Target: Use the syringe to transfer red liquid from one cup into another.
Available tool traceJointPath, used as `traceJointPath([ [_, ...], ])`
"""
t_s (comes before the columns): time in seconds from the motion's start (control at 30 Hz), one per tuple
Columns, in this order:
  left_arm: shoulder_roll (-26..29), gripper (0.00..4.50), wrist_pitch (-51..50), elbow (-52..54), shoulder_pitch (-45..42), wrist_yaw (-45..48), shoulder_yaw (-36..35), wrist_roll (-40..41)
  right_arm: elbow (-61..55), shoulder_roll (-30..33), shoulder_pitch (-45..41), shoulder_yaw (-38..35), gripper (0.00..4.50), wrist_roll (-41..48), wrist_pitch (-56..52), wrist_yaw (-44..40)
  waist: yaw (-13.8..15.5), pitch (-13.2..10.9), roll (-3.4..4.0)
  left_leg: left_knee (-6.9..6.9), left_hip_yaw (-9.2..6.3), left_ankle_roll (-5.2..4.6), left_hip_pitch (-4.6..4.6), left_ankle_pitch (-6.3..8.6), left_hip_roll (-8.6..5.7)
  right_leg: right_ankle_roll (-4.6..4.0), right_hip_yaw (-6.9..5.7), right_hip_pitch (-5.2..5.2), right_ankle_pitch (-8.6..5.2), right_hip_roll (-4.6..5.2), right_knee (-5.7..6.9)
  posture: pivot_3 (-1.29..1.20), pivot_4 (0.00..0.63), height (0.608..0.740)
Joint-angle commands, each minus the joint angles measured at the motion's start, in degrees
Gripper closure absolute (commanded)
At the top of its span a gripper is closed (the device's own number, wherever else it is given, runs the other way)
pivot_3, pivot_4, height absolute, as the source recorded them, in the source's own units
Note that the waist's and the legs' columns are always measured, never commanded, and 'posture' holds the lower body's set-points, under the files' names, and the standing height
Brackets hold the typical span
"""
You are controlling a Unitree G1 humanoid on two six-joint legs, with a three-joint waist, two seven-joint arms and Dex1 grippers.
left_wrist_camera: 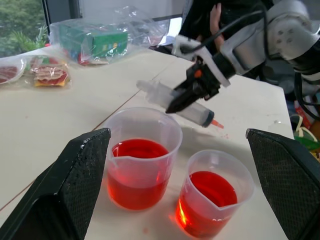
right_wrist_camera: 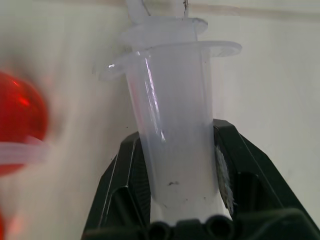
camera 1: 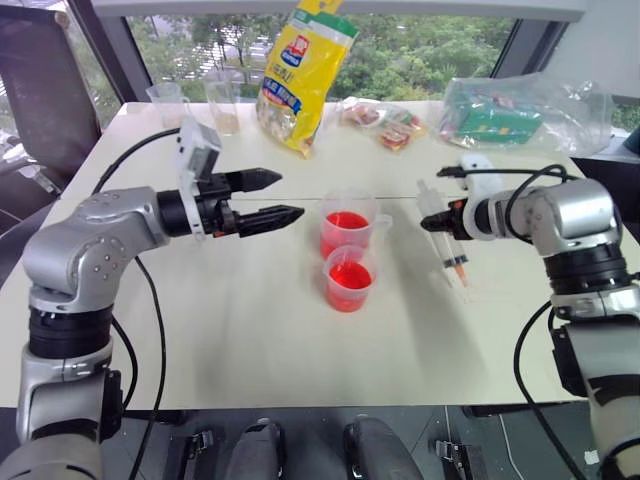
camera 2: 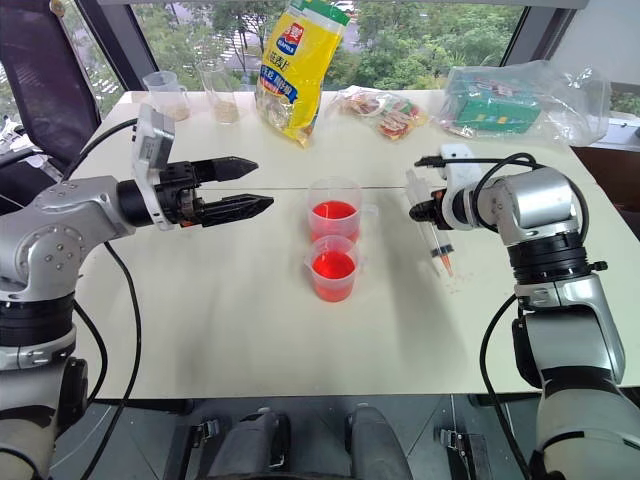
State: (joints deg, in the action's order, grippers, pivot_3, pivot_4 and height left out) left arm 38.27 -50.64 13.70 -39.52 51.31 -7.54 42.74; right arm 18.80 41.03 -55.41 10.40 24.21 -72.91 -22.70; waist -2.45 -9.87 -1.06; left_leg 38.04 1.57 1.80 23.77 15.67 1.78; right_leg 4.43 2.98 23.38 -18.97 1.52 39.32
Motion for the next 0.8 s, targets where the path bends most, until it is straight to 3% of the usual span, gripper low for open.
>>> traceJointPath([
  [0.03,0.4,0.02,0.6,2.6,-0.1,-0.7,-0.8,1.1,2.5,-0.4,0.0,0.4,3.15,-3.4,2.2,-1.7,0.0,0.0,0.00,0.02,0.00,0.00,0.00,0.00,0.00,0.00,0.00,-0.01,0.00,0.01,0.00,0.00,0.150,0.740],
  [0.13,0.6,0.02,0.6,3.2,0.5,-1.1,-0.6,1.2,4.9,-1.5,0.5,0.6,3.15,-5.3,3.2,-2.8,0.0,0.0,0.00,0.03,-0.01,0.00,0.00,0.00,-0.01,0.00,-0.01,-0.02,0.00,0.00,0.00,0.00,0.150,0.740],
  [0.33,1.0,0.00,0.0,4.2,1.3,-1.5,-0.8,1.7,4.8,-1.8,0.6,-1.1,0.23,-6.8,3.3,-4.6,0.0,0.0,0.00,0.05,-0.02,0.00,-0.02,0.00,0.00,0.00,-0.02,-0.05,0.00,-0.01,0.01,0.00,0.150,0.740],
  [0.37,1.1,0.00,-0.1,4.3,1.4,-1.5,-0.8,1.8,4.0,-1.6,0.7,-1.3,0.04,-6.7,3.0,-5.2,0.0,0.0,0.00,0.05,-0.02,0.00,-0.02,0.00,0.00,0.00,-0.02,-0.05,0.00,-0.01,0.01,0.00,0.150,0.740],
  [0.63,4.0,0.00,-0.8,5.1,3.4,-0.7,-1.4,2.8,-15.6,7.8,6.1,-2.8,0.04,-4.3,7.4,-15.6,0.1,0.0,0.00,0.02,-0.03,-0.01,-0.01,0.01,0.00,0.00,-0.03,-0.04,0.00,-0.01,-0.01,0.00,0.150,0.740],
  [0.8,6.6,0.00,-1.7,6.5,6.3,-0.5,-2.5,3.9,-30.7,14.5,13.0,-9.2,0.04,2.2,8.9,-24.3,0.2,0.0,0.00,0.02,-0.07,-0.02,-0.01,0.01,-0.01,0.00,-0.05,-0.07,0.00,0.00,-0.03,0.00,0.150,0.740],
])
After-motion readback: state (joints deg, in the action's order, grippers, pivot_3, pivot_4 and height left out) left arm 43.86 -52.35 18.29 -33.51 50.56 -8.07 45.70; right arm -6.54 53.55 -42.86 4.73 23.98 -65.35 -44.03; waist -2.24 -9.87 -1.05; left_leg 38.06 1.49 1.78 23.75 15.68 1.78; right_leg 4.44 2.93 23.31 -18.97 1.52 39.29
